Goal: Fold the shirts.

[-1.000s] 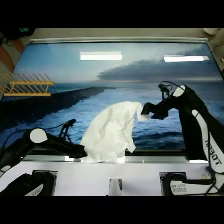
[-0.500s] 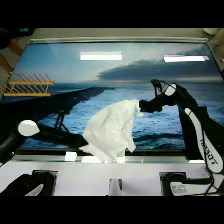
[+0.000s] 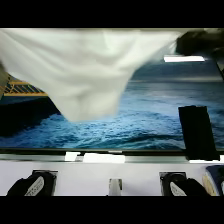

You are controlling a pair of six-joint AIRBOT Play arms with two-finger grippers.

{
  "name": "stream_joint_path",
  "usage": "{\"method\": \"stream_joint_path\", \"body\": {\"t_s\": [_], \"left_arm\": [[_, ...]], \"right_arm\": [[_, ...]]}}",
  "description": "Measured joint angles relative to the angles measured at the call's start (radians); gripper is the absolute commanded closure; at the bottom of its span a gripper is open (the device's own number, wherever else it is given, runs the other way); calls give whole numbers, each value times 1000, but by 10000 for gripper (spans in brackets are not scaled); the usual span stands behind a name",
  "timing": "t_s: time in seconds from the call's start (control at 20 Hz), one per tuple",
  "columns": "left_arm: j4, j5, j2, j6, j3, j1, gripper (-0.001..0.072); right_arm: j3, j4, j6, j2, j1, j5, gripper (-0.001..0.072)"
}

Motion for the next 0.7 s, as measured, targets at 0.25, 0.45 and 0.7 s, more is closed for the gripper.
{"method": "stream_joint_path", "body": {"t_s": [0.25, 0.45, 0.7], "left_arm": [[-23, 247, 5, -5, 261, 92, 674], [-49, 340, -18, -12, 298, 109, 675], [-82, 369, -104, -12, 277, 105, 675]], "right_arm": [[65, -37, 108, 220, 1, 98, 681], [76, -43, 164, 274, 2, 317, 681], [37, 19, 214, 200, 2, 606, 681]]}}
